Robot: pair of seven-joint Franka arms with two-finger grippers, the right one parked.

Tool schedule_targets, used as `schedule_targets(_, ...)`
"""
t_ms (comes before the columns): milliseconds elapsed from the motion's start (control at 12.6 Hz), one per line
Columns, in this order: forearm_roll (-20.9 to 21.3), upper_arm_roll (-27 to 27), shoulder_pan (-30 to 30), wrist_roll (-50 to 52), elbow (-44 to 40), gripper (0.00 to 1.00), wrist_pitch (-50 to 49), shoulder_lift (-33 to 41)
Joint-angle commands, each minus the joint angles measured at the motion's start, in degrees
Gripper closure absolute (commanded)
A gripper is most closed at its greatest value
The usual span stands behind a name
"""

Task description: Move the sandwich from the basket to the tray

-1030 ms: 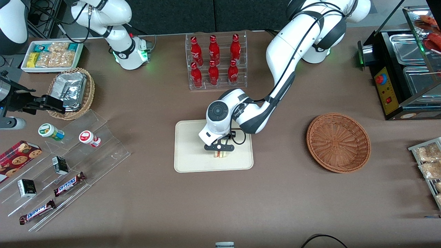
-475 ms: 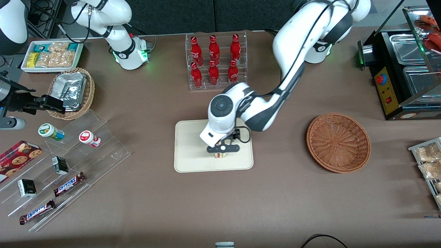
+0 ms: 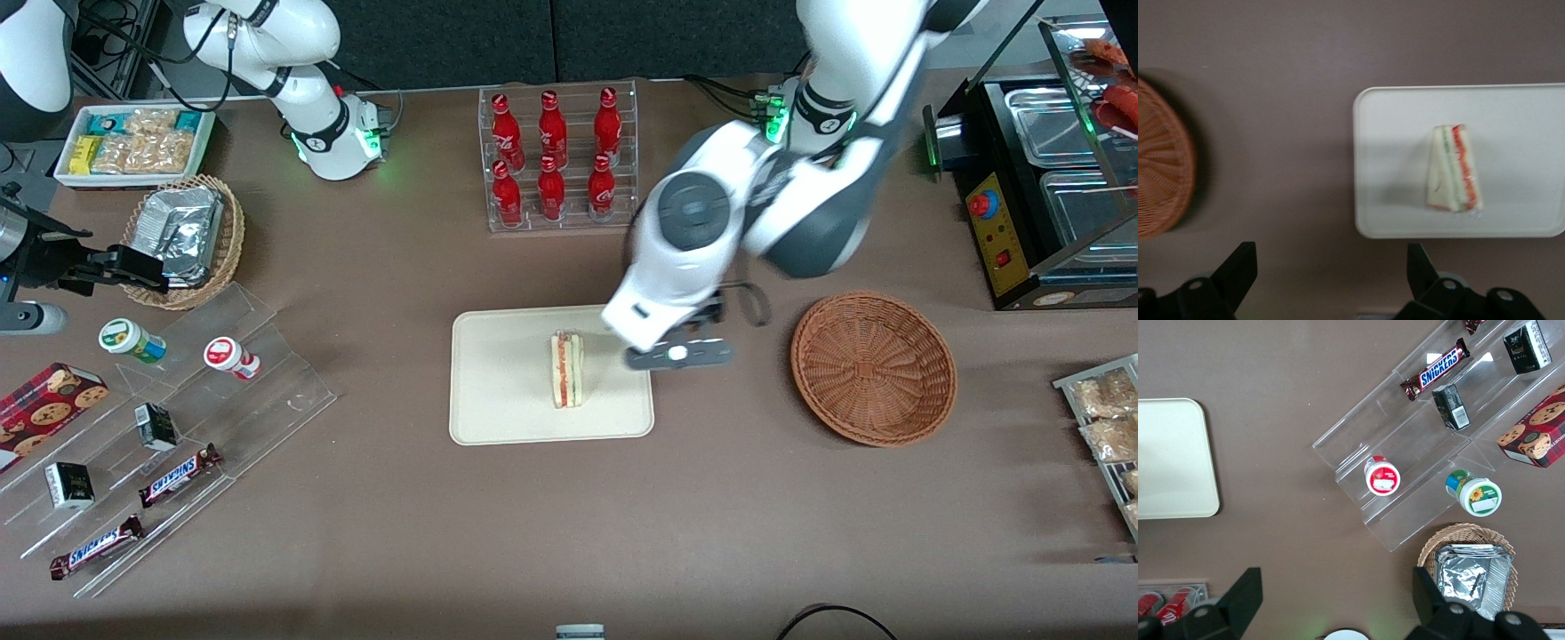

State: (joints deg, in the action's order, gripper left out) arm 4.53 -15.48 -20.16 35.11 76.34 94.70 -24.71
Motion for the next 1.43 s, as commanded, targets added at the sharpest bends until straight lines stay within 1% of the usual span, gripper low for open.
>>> schedule_targets(0, -2.33, -0.25, 8.79, -11.08, 12.13, 0.01, -1.18, 12.28)
schedule_targets(79, -3.29, -0.25, 12.57, -16.08, 16.17, 0.01, -1.36, 16.49)
schedule_targets(238, -3.38, -0.08, 20.03, -26.54, 22.42, 0.01, -2.77, 23.71)
schedule_targets(317, -3.56, -0.08, 22.68, -28.33, 22.88, 0.01, -2.94, 24.79)
schedule_targets(554, -3.56, 0.01, 25.25, -28.52, 22.54, 0.0, -2.68, 24.8)
schedule_targets(713, -3.47, 0.71, 25.44, -28.52, 21.75, 0.0, -2.77, 24.89)
schedule_targets(950, -3.47, 3.77, 24.74, -28.61, 19.82, 0.0, -2.94, 24.89)
schedule_targets(1030, -3.47, 6.75, 22.3, -28.69, 19.2, 0.0, -3.03, 24.97)
schedule_targets(1109, -3.56, 11.56, 18.27, -29.39, 18.94, 0.0, -3.03, 25.41)
schedule_targets(1188, -3.65, 14.83, 15.79, -30.18, 18.85, 0.0, -3.03, 26.02)
schedule_targets(1347, -3.56, 14.78, 15.94, -30.45, 18.24, 0.0, -4.25, 27.69)
